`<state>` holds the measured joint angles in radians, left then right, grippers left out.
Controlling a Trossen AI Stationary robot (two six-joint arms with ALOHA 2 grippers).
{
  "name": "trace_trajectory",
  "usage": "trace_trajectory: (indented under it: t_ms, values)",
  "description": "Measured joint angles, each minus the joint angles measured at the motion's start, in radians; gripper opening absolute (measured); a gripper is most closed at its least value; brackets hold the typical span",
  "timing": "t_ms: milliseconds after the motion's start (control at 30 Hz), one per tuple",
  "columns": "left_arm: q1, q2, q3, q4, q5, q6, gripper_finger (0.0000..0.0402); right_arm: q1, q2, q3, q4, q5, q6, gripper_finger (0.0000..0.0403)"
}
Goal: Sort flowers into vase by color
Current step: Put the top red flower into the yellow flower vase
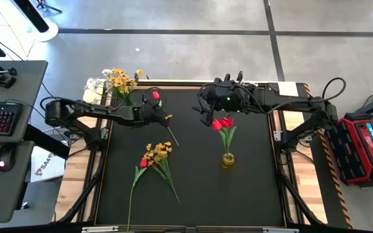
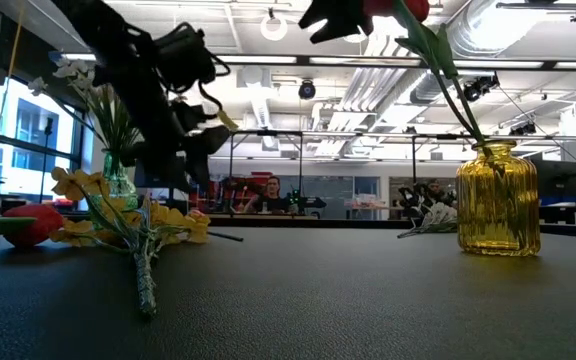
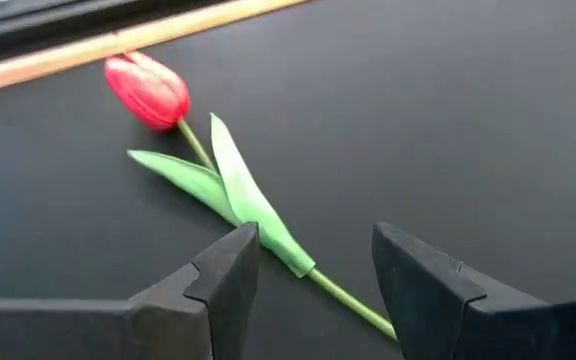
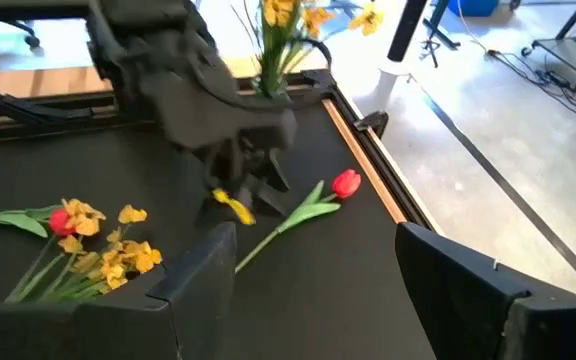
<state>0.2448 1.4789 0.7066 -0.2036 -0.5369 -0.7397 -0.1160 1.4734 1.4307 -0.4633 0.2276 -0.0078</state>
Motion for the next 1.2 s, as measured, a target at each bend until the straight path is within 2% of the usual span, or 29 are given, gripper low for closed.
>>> trace_trajectory:
  t_ms: [367,467,633,800,867,1000,1200]
  values:
    - [0.011,0.188,0.001,0.131,0.098,0.017,0.0184,0.018,0.000,0.000,0.003,0.000,0.000,0.0259]
    - [0.011,0.226,0.013,0.144,0.098,0.026,0.0184,0.019,0.000,0.000,0.001,0.000,0.000,0.0259]
    - [-0.010,0.232,0.026,0.147,0.114,0.083,0.0184,0.019,0.000,0.000,0.002,0.000,0.000,0.0259]
    - [-0.048,0.212,0.039,0.168,0.233,0.218,0.0184,0.019,0.000,0.000,0.000,0.000,0.000,0.0259]
    - [-0.067,0.198,0.046,0.186,0.243,0.242,0.0184,0.019,0.000,0.000,-0.003,0.000,0.000,0.0259]
    - [-0.102,0.152,0.053,0.159,0.162,0.190,0.0183,0.019,0.000,0.000,-0.008,0.000,0.000,0.0259]
    - [-0.104,0.110,0.053,-0.060,0.035,-0.023,0.0183,0.019,0.000,0.000,-0.011,0.000,0.003,0.0259]
